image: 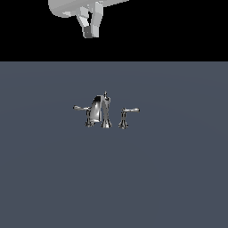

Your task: Turn on the faucet by rotating a designated handle.

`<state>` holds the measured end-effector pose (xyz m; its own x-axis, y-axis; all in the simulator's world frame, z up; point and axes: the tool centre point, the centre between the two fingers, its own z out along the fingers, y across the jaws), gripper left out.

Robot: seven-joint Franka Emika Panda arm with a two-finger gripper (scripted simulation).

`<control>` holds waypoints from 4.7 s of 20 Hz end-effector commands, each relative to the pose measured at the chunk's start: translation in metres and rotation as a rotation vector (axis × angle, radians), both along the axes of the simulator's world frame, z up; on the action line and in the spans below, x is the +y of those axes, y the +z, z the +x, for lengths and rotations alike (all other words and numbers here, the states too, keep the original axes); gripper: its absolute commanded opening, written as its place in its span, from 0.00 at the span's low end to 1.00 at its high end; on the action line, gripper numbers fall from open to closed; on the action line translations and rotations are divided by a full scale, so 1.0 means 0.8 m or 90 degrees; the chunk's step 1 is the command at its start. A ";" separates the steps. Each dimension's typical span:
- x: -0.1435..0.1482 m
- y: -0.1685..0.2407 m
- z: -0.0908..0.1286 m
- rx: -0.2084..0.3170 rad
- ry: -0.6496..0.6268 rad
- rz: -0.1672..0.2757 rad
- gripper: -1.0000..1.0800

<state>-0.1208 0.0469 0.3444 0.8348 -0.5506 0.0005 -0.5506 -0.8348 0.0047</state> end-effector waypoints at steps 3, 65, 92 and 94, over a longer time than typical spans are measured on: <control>-0.002 -0.034 0.035 -0.001 -0.072 0.002 0.00; -0.183 -0.313 0.240 -0.003 -0.675 0.002 0.00; -0.166 -0.313 0.157 -0.003 -0.675 0.002 0.00; -0.168 -0.313 0.159 -0.005 -0.679 0.002 0.00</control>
<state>0.0076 -0.0909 0.0941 -0.0812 -0.9967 0.0022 -0.9967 0.0812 -0.0040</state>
